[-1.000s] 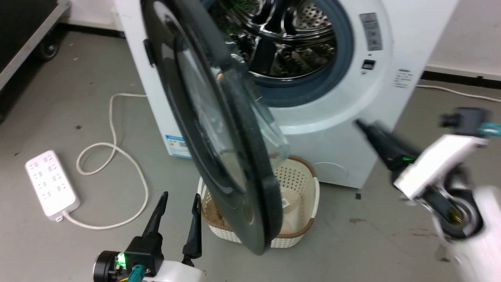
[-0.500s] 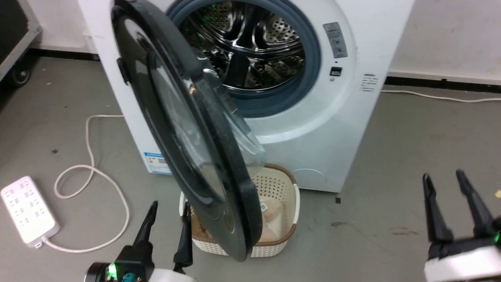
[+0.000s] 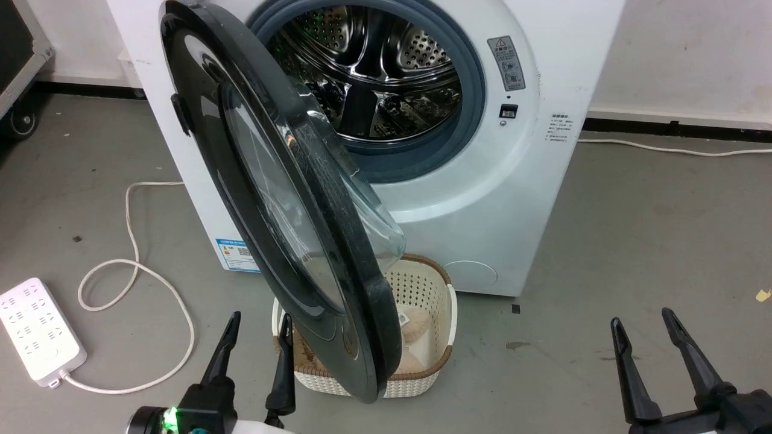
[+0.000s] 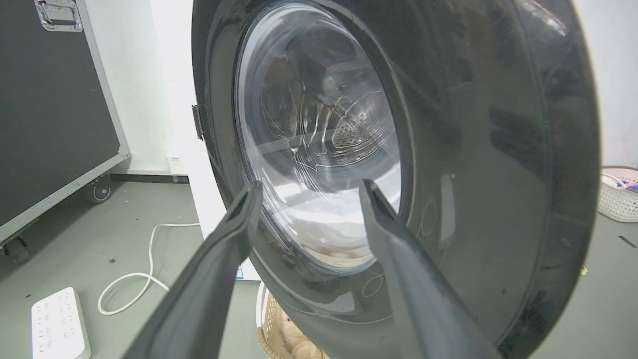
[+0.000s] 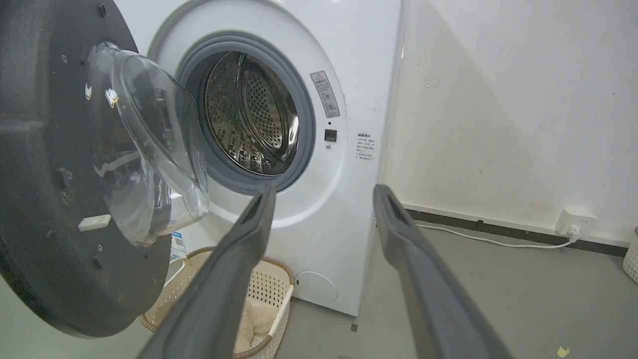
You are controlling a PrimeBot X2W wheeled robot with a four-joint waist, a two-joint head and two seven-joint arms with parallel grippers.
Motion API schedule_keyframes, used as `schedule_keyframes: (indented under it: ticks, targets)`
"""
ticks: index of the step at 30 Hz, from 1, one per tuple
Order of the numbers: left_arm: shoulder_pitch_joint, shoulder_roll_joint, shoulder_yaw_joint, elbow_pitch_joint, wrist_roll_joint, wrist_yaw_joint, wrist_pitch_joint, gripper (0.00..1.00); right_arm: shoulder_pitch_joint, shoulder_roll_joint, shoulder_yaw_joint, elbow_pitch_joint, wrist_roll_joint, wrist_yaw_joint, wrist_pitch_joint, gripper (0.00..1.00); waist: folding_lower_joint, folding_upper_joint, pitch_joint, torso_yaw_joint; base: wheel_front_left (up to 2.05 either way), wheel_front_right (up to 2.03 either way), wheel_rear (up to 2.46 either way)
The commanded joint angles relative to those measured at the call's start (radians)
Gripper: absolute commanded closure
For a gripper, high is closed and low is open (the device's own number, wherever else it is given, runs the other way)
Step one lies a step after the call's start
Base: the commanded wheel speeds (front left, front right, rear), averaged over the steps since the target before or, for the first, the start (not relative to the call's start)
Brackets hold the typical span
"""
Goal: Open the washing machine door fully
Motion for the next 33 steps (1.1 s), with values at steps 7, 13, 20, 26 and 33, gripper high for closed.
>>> schedule_keyframes:
  ticks: [7,13,20,26,33]
  targets:
    - [0.02,-0.013,0.013,-0.022,0.013,-0.016,-0.005,1.0,0.005,0.012,-0.003,-0.001,0.008,0.001,-0.008,0.0,0.0,0.0,0.002,-0.001,0.0,0.0,0.0]
    - [-0.014,-0.033,0.06,-0.146,-0.042,-0.008,-0.005,1.0,0.001,0.015,-0.008,-0.008,0.019,0.001,-0.009,0.0,0.0,0.0,0.001,-0.004,0.0,0.0,0.0]
    - [-0.095,-0.041,0.023,-0.369,-0.025,-0.012,-0.001,1.0,0.004,0.017,-0.018,-0.015,0.032,0.001,-0.009,0.0,0.0,0.0,-0.005,-0.008,0.0,0.0,0.0]
    - [-0.154,-0.048,-0.12,-0.437,-0.027,-0.025,0.092,1.0,0.011,0.017,-0.006,-0.013,0.029,0.001,-0.009,0.0,0.0,0.0,-0.009,-0.013,0.0,0.0,0.0]
    - [-0.139,-0.052,-0.266,-0.324,-0.06,-0.01,0.15,1.0,0.001,0.018,-0.003,-0.015,0.031,0.001,-0.009,0.0,0.0,0.0,-0.003,-0.025,0.0,0.0,0.0]
